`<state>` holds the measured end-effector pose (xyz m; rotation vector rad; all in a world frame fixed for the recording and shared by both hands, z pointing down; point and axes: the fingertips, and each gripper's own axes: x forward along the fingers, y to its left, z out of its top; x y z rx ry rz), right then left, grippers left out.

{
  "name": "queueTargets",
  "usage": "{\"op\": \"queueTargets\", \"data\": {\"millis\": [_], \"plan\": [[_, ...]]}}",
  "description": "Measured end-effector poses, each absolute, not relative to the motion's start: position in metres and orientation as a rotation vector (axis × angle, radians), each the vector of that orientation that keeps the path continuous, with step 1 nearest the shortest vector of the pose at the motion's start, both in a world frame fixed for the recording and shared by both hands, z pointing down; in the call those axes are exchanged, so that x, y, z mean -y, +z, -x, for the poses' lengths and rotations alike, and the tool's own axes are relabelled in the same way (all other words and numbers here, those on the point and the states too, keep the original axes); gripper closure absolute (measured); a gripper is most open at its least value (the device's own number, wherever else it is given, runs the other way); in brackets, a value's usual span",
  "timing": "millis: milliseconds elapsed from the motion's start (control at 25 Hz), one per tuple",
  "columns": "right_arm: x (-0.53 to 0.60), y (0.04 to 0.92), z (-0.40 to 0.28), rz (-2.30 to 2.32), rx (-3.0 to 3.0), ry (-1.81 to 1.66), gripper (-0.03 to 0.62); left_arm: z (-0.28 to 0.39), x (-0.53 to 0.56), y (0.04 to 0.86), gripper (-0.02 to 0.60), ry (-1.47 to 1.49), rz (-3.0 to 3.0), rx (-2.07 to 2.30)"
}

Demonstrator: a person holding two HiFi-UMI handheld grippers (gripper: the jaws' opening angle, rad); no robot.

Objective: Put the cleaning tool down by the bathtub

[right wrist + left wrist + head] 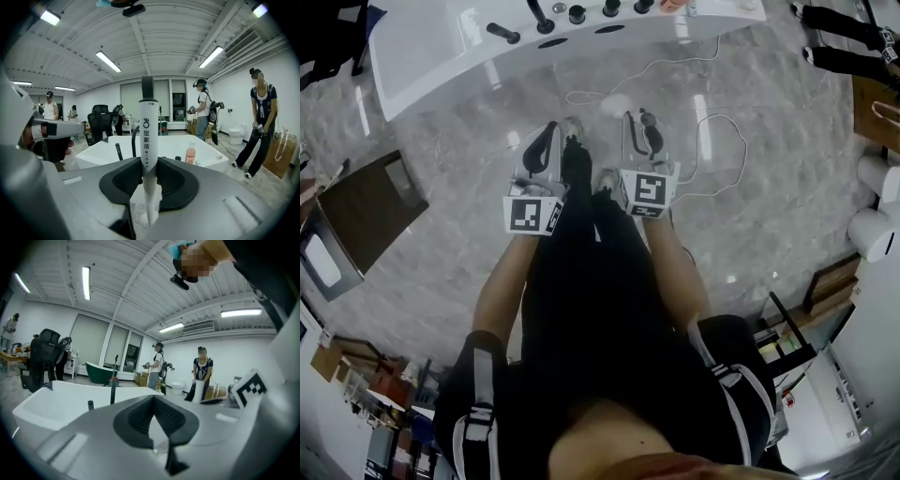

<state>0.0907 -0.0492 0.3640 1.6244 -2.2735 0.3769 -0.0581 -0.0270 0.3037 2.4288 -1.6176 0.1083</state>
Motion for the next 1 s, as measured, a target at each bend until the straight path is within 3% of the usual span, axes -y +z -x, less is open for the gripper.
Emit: {"op": "queueTargets", "data": {"millis": [1000], "plan": [[0.147,0.523,-0.081,-1.652,2.146,0.45,0.496,0.072,0.108,0.426,0.574,0.136,-2.432,1.557]]}}
